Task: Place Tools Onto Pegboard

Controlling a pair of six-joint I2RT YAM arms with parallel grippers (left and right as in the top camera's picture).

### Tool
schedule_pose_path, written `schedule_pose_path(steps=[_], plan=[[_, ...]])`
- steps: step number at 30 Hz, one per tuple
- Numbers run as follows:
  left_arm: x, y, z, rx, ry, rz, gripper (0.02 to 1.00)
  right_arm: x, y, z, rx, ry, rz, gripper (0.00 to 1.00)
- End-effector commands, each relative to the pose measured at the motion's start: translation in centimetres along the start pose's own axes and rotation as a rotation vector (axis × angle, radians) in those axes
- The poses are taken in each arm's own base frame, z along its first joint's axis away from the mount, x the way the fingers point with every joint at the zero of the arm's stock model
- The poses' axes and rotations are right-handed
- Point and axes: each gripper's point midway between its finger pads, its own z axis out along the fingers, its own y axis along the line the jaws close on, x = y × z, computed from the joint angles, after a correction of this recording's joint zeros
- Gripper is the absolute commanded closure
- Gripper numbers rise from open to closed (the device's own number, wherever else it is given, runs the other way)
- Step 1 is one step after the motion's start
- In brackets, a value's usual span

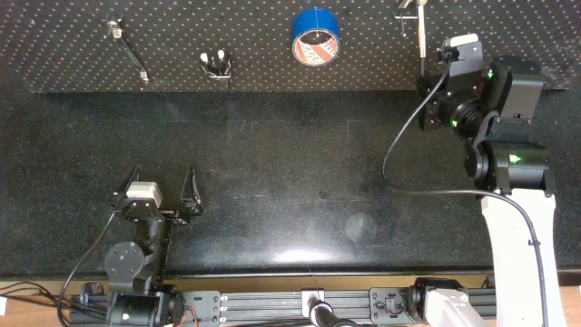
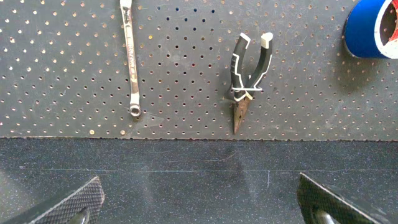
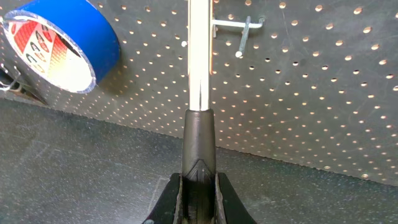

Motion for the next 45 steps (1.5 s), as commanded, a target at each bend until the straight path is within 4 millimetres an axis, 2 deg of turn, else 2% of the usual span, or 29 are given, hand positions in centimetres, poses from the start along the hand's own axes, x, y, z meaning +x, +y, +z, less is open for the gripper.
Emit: schedule_pose_path(steps=[1, 14, 22, 27, 36, 37, 38, 42, 43, 44, 45], plan=[[0.0, -0.1, 0.0, 0.004, -0.001, 0.012, 0.023, -1.0, 0.5, -0.1, -0.016, -0.024, 0.05, 0.925], [0.0, -0.1, 0.0, 0.003, -0.001, 0.012, 0.023, 0.6, 0.0, 2.8, -0.028, 0.053, 0.075, 0.925], [0.0, -0.1, 0.0, 0.003, -0.001, 0.012, 0.02, 1.6, 0.3, 5.0, -0.047, 0.094, 0.073, 0.925], [0.0, -0.1, 0.0, 0.003, -0.001, 0.012, 0.025, 2.4, -0.5, 6.3, -0.024, 0.124, 0.081, 0.925], [0.0, -0.1, 0.0, 0.003, -0.001, 0.012, 0.023, 2.8, -1.1, 7.0, 0.002, 0.138, 0.083, 0.921], [0.0, -0.1, 0.0, 0.003, -0.001, 0.012, 0.023, 2.9, -1.1, 7.0, 0.002, 0.141, 0.084, 0.831], [0.0, -0.1, 0.0, 0.003, -0.001, 0.012, 0.023, 2.9, -1.1, 7.0, 0.002, 0.143, 0.084, 0.684], [0.0, -0.1, 0.0, 0.003, -0.001, 0.012, 0.023, 3.0, -1.1, 7.0, 0.002, 0.146, 0.085, 0.592], [0.0, -0.1, 0.0, 0.003, -0.001, 0.012, 0.023, 3.0, -1.1, 7.0, 0.002, 0.146, 0.085, 0.546], [0.0, -0.1, 0.0, 0.003, -0.001, 0.012, 0.023, 3.0, -1.1, 7.0, 0.001, 0.147, 0.086, 0.452], [0.0, -0.1, 0.0, 0.004, -0.001, 0.012, 0.023, 3.0, -1.1, 7.0, 0.002, 0.147, 0.086, 0.415]])
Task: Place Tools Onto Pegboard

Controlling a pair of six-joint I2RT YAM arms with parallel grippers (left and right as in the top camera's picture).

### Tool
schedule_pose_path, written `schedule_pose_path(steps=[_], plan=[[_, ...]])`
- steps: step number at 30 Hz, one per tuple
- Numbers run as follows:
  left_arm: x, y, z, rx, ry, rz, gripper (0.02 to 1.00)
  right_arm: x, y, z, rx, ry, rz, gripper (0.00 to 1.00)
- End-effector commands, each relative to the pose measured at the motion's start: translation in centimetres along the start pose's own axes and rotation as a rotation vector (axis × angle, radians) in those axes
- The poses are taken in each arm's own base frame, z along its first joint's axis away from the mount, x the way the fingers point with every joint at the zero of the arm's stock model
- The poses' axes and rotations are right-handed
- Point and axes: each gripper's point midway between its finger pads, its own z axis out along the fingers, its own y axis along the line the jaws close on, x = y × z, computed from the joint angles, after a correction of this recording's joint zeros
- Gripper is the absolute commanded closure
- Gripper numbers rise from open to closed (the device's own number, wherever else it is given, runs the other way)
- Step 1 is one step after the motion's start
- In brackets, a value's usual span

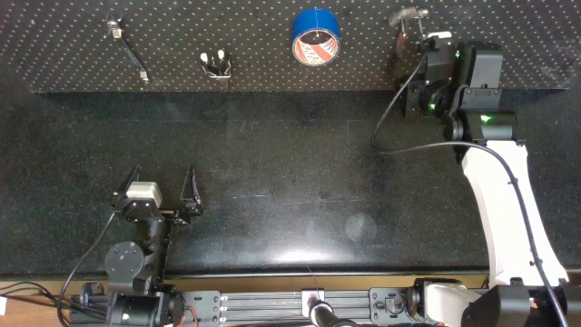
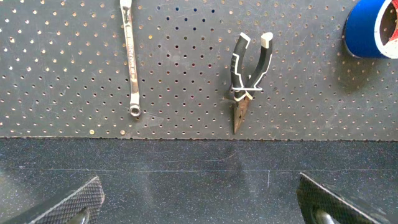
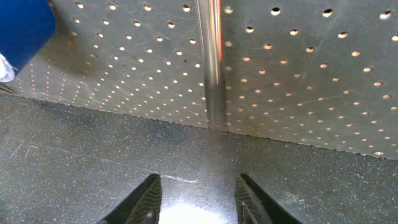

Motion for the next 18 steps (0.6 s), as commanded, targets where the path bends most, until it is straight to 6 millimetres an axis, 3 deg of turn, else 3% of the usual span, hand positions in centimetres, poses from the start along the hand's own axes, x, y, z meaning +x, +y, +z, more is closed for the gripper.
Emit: schedule_pose_path(steps=[1, 8, 18], plan=[[0.0, -0.1, 0.0, 0.003, -0.001, 0.012, 0.023, -0.7, 0.0, -0.1, 0.009, -0.013, -0.004, 0.369], [0.0, -0.1, 0.0, 0.003, -0.001, 0.012, 0.023, -1.4, 0.3, -1.1, 0.01, -0.041, -0.013, 0.093], [0.0, -0.1, 0.0, 0.003, -0.001, 0.012, 0.023, -3.7, 1.7, -5.8, 0.014, -0.17, -0.054, 0.077]])
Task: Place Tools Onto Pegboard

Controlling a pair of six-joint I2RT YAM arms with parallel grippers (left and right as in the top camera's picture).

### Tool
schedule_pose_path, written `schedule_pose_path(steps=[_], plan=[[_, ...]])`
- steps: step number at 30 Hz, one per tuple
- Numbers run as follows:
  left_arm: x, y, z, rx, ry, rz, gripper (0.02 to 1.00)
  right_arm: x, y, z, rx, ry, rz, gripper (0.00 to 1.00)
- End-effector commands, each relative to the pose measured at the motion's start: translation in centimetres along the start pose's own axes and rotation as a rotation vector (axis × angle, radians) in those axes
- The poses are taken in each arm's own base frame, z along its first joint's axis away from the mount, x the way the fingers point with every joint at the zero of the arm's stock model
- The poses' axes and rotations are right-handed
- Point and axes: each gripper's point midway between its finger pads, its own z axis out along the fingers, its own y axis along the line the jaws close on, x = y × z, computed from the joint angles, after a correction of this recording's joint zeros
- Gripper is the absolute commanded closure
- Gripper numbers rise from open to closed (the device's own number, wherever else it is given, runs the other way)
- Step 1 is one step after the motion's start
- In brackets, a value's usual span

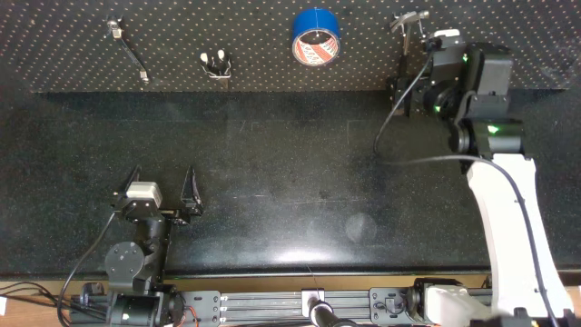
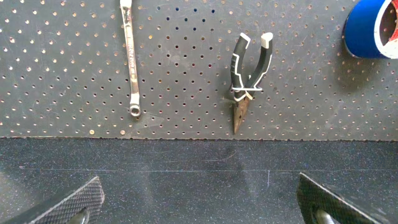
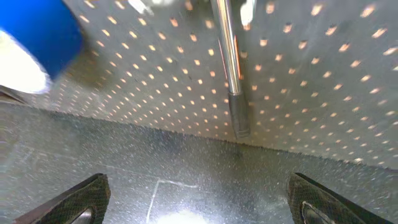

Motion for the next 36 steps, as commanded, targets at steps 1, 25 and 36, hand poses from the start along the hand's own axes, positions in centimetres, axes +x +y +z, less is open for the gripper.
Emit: schedule_pose_path(steps=[1, 25, 36], plan=[[0.0, -0.1, 0.0, 0.003, -0.001, 0.012, 0.02, -2.6, 1.1, -3.3, 0.003, -0.103, -0.033, 0.075], [0.0, -0.1, 0.0, 0.003, -0.001, 0.012, 0.023, -2.4, 0.0, -11.8, 0.227, -0.277, -0.105, 0.071], [0.0, -0.1, 0.0, 0.003, -0.001, 0.012, 0.023, -2.1, 0.4, -13.6, 0.321, -0.744, -0.323, 0.071]])
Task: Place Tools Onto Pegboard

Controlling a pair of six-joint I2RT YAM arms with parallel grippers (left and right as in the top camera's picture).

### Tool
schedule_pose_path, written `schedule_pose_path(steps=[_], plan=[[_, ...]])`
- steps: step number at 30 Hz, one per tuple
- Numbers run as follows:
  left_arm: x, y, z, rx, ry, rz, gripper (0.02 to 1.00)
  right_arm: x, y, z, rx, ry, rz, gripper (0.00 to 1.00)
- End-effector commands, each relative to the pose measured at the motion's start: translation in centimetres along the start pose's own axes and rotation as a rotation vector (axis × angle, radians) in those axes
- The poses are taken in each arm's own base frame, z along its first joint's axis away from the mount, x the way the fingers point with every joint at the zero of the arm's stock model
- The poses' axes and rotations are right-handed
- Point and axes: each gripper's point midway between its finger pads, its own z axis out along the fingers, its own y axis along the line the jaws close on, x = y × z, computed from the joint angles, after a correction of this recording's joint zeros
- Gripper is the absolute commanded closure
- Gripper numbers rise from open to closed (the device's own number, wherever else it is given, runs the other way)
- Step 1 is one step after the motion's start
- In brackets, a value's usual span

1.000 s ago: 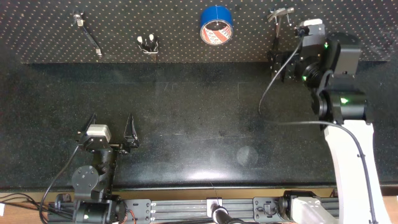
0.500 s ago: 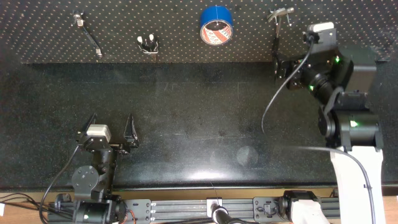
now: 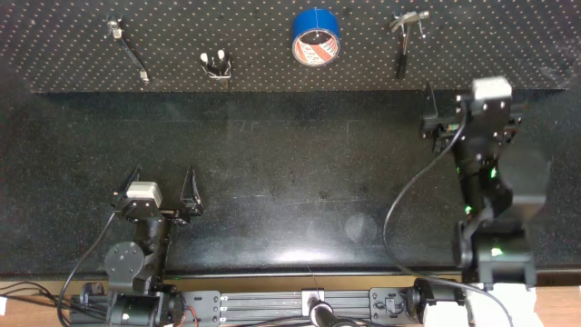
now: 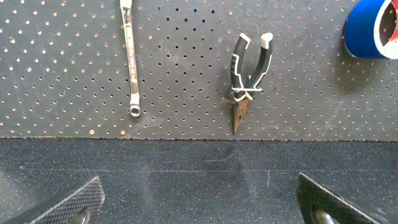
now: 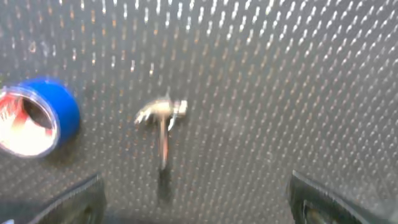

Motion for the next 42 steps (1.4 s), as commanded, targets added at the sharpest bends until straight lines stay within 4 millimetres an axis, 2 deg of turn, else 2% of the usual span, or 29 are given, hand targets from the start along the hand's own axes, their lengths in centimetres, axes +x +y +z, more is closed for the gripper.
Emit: schedule_pose_path(steps=[1, 10, 19, 28, 32, 33, 37, 42], plan=[[0.0, -0.1, 0.0, 0.003, -0.001, 0.012, 0.02, 0.8, 1.0, -2.1, 0.007, -0.194, -0.046, 0.071], [0.0, -0.1, 0.0, 0.003, -0.001, 0.012, 0.023, 5.3, 2.5, -5.7, -0.016, -0.307, 0.16, 0.071], [0.0, -0.1, 0.0, 0.004, -0.001, 0.012, 0.023, 8.7, 2.5, -6.9, 0.001, -0.327, 0.33, 0.071], [0.0, -0.1, 0.0, 0.003, -0.001, 0.012, 0.023, 12.9, 3.3, -6.7, 0.005, -0.17, 0.345, 0.071], [0.0, -0.1, 0.0, 0.003, -0.001, 0.012, 0.023, 16.1, 4.0, -6.5, -0.002, -0.04, 0.335, 0.069], [0.0, -0.1, 0.0, 0.003, -0.001, 0.012, 0.023, 17.0, 4.6, -6.5, -0.03, -0.001, 0.283, 0.071], [0.0, -0.1, 0.0, 0.003, -0.001, 0.012, 0.023, 17.1, 4.5, -6.4, -0.021, 0.003, 0.199, 0.071], [0.0, -0.1, 0.0, 0.003, -0.001, 0.012, 0.023, 17.2, 4.1, -6.4, 0.005, 0.008, 0.302, 0.069]])
